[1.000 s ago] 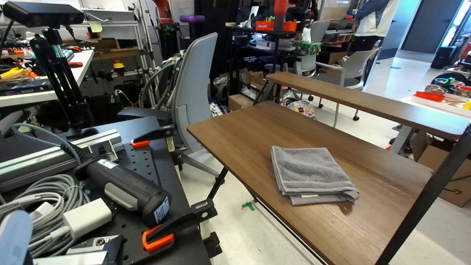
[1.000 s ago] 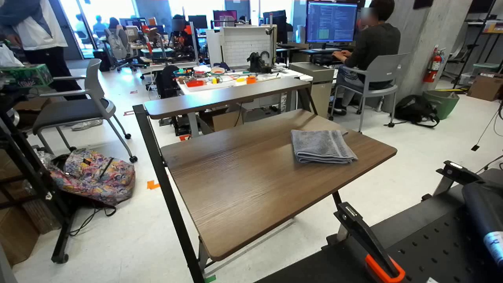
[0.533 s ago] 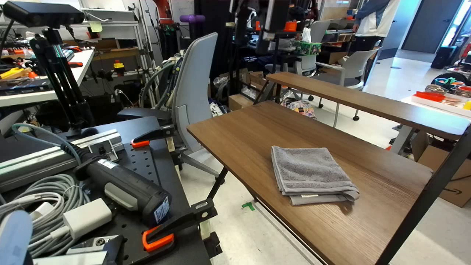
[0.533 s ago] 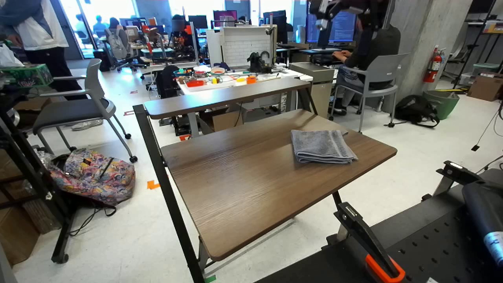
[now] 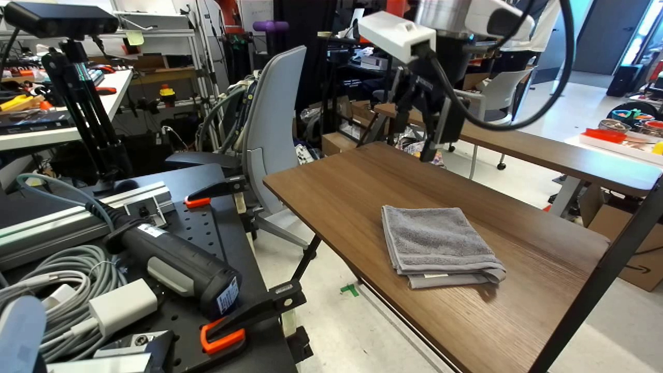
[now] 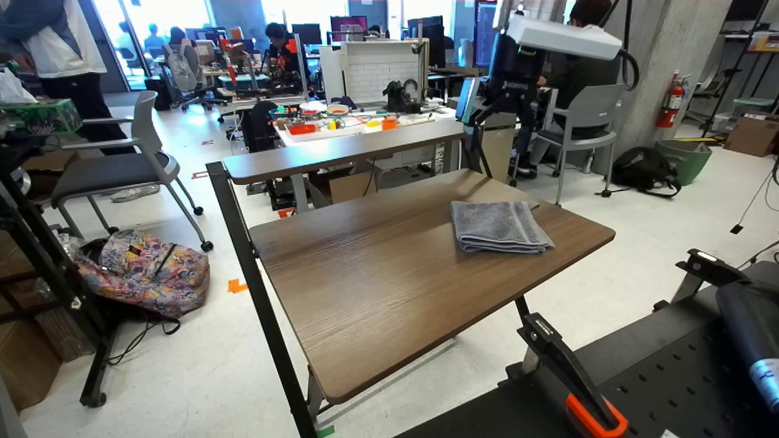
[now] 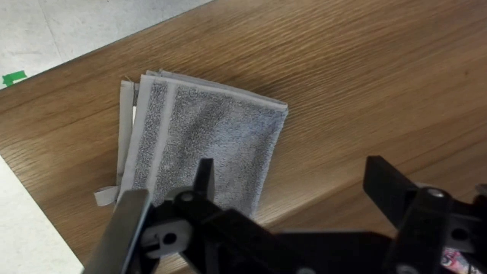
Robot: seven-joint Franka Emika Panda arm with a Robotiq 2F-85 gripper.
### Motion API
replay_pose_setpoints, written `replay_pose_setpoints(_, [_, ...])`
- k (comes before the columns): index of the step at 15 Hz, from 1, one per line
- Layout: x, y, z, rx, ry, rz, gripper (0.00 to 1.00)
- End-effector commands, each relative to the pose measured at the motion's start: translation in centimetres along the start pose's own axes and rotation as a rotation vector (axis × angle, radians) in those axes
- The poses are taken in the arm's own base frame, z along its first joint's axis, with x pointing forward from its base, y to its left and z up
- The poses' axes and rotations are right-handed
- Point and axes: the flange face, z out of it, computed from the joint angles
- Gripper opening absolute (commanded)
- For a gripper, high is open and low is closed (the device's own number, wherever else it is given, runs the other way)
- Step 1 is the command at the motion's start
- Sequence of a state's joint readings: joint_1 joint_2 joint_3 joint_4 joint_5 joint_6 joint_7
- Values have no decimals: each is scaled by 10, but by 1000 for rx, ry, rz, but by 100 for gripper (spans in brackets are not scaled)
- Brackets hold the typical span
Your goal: Slide the towel to the left then to the right.
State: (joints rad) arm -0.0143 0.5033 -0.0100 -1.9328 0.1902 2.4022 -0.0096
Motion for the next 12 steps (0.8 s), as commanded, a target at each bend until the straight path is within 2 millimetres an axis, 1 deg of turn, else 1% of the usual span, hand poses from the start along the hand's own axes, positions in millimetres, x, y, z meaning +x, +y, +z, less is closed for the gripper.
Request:
replay_pose_setpoints(1, [36,27,32,10,29,64,100])
replay_pose_setpoints(3, [49,44,51,2,29,83,100])
replay_pose_setpoints(6, [58,62,78,-13,7,98,100])
replay_pose_setpoints(9, [62,74,100,-36,-11,115,100])
replay_pose_setpoints(12, [67,80,120,-58,-27,131,100])
